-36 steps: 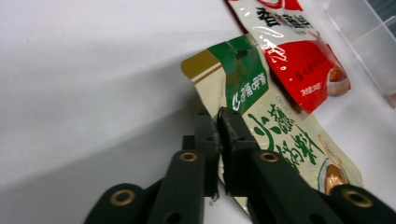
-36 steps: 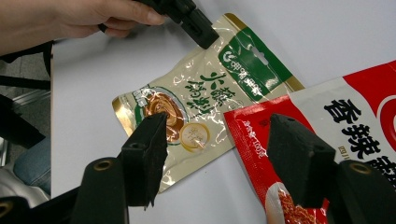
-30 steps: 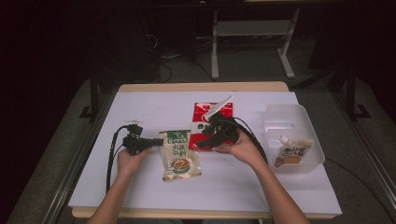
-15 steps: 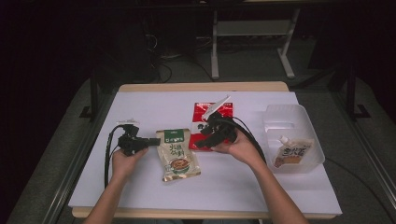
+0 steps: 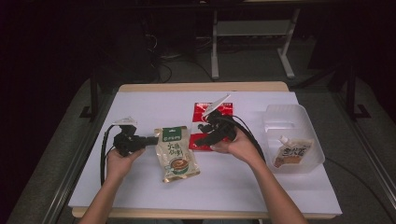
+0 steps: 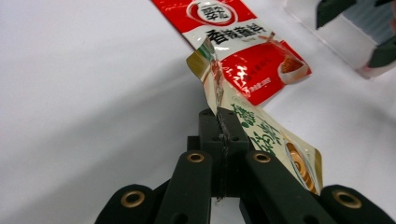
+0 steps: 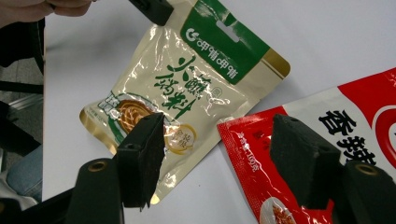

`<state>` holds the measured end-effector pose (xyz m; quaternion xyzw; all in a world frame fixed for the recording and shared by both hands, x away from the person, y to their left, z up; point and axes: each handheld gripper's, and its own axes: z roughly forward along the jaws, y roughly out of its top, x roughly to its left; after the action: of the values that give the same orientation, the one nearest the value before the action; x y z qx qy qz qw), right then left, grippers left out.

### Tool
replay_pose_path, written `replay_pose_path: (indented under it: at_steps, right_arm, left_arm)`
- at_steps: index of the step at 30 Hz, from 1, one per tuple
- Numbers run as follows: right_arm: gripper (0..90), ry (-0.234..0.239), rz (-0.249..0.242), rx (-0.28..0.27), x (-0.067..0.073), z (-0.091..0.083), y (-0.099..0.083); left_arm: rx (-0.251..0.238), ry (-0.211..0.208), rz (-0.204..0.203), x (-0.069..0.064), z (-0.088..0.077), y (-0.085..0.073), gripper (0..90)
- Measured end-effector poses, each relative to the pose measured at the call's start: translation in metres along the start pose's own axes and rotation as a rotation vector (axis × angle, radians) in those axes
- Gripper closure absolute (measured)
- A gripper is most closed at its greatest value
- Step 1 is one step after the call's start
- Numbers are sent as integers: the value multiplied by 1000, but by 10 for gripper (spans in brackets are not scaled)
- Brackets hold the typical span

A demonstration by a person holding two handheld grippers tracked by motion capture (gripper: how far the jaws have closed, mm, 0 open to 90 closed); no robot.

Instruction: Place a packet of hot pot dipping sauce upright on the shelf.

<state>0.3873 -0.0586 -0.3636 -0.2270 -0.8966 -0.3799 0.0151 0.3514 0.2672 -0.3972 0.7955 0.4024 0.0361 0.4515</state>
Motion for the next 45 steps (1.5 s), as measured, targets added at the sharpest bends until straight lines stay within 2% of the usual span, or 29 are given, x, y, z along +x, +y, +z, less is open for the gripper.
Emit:
replay_pose_path:
  at_steps: [2,5,12,15,19,24,28,33,41,45]
  right_arm:
    - [341,-7,-19,-4,-2,-1,1]
    - [333,-6,-5,-2,-1,-2,5]
    - [325,-15,-27,-10,-1,-2,13]
    - [321,-7,-14,-3,-1,0,14]
    - [316,-6,-24,6,-3,0,17]
    - [307,-14,-57,3,-4,-7,23]
    - [295,-17,-55,4,-5,-13,27]
    - [288,-24,-67,8,-7,-15,29]
    - [282,-2,-69,19,-16,-4,29]
    - [289,33,-70,22,-20,2,29]
  left_arm:
    - [-8,-5,5,-2,-2,0,900]
    - [-15,-15,14,-5,-6,1,900]
    - [-31,-28,32,-13,-14,2,900]
    - [-39,-28,48,-17,-19,5,900]
    - [-51,-40,77,-23,-23,10,900]
    - [-61,-62,113,-31,-25,15,900]
    - [-61,-77,142,-35,-26,18,900]
    - [-68,-97,156,-39,-27,21,900]
    - [-69,-132,195,-46,-29,24,900]
    - [-69,-153,221,-49,-29,26,900]
